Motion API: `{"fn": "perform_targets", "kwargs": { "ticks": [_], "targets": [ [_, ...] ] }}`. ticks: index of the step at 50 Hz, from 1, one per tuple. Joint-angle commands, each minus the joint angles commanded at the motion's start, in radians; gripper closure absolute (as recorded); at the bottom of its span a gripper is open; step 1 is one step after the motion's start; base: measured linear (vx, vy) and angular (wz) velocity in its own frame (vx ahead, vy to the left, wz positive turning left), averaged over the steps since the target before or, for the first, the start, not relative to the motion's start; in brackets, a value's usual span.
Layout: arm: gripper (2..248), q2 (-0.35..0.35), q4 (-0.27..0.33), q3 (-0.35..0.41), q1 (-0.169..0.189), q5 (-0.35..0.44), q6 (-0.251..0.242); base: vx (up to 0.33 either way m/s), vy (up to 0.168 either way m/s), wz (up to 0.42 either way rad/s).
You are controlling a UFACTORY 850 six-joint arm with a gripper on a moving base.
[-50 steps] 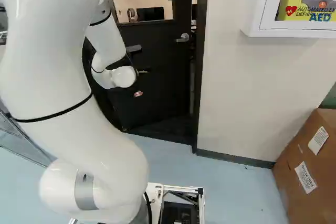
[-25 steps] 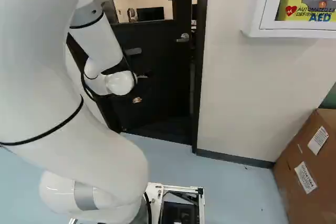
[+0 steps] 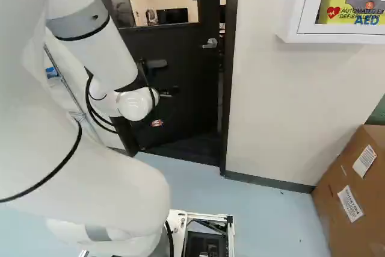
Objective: Open the door and move inside
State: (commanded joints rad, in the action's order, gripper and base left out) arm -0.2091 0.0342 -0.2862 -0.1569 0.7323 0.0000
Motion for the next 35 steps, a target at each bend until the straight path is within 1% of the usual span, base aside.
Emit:
{"fn": "perform_targets", "kwargs": {
  "ticks": [5, 10, 28, 35],
  "targets": [
    [3, -0.022, -0.002, 0.020, 0.013, 0.000, 0.000, 0.000, 0.000, 0.000],
    [3, -0.030, -0.002, 0.027, 0.018, 0.000, 0.000, 0.000, 0.000, 0.000],
    [3, -0.033, -0.002, 0.029, 0.019, 0.000, 0.000, 0.000, 0.000, 0.000],
    [3, -0.033, -0.002, 0.029, 0.019, 0.000, 0.000, 0.071, 0.052, 0.007]
  ]
}}
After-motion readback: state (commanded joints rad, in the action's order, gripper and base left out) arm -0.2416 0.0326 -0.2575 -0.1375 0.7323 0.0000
